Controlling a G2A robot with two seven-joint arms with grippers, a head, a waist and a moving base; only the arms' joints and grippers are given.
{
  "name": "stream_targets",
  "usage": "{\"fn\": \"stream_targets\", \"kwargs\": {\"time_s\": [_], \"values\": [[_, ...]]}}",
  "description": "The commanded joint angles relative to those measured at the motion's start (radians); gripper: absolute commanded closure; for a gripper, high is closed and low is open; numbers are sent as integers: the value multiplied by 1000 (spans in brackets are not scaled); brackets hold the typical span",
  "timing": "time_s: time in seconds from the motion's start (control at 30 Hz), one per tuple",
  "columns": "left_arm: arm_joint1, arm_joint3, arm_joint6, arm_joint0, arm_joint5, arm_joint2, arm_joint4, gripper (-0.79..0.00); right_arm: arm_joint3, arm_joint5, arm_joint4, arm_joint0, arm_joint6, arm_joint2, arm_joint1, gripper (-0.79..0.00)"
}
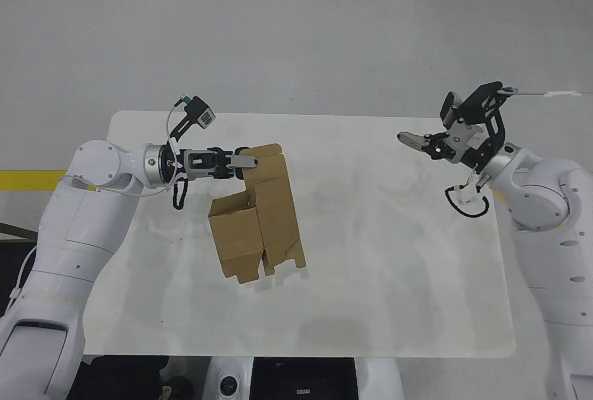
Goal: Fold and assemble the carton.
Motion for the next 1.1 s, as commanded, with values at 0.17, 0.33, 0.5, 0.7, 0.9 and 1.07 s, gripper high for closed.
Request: {"fn": "stream_targets", "kwargs": {"time_s": [0.17,0.33,0.5,0.7,0.9,1.07], "values": [[3,-23,9,1,-8,2,58,0,41,-11,322,29,168,-85,-10,-785],[-7,-8,-8,-16,-43,31,57,0,72,33,517,66,298,-153,-18,-785],[-29,-5,-51,-44,-88,91,3,0,103,60,671,92,371,-224,-32,-785],[-52,26,-15,-82,-125,152,4,0,115,32,808,110,450,-294,-45,-785],[-73,68,28,-108,-168,200,-9,0,103,16,893,116,525,-341,-52,-785],[-91,100,39,-123,-179,232,-50,0,104,2,914,122,550,-372,-57,-785]]}}
